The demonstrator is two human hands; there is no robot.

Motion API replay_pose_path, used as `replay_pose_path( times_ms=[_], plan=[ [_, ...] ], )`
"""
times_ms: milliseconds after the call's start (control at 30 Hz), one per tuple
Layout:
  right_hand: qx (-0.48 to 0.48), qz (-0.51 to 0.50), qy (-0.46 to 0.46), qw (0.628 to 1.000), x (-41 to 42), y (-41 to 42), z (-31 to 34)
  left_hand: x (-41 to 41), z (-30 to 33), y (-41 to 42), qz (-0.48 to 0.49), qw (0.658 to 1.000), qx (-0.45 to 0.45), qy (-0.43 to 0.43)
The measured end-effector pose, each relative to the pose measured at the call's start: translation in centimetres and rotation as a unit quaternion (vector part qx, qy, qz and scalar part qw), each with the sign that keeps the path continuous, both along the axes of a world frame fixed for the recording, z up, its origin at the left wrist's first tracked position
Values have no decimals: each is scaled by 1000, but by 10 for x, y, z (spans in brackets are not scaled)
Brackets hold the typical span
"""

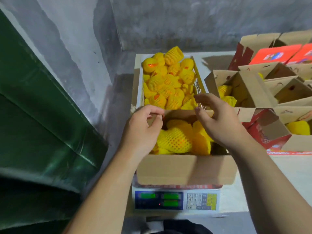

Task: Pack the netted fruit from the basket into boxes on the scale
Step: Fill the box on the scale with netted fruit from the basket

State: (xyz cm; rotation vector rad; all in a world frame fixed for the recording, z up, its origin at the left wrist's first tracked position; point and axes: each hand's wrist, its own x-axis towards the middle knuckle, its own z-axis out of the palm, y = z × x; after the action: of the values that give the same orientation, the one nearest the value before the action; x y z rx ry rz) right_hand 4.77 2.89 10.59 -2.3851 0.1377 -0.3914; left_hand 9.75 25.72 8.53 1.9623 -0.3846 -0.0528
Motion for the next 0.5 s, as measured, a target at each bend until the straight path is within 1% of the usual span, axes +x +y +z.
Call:
replay_pose_path(
  times_ms=[100,200,267,333,433,500],
  plan=[
    [8,-15,43,999,38,-45,-1,37,-2,-17,-7,1000,25,18],
    [-40,0,98,994,90,-82,-15,81,-7,-40,-17,997,53,62],
    [-58,23,113,992,127,-102,-29,112,-12,-60,-45,992,65,102],
    [-92,45,119,988,169,-118,-49,144,-21,-84,-66,987,93,111],
    [-161,57,152,974,231,-137,-85,202,-45,-119,-44,978,188,79],
    [-212,53,174,960,267,-146,-107,244,-60,-136,-12,961,262,90]
  ],
)
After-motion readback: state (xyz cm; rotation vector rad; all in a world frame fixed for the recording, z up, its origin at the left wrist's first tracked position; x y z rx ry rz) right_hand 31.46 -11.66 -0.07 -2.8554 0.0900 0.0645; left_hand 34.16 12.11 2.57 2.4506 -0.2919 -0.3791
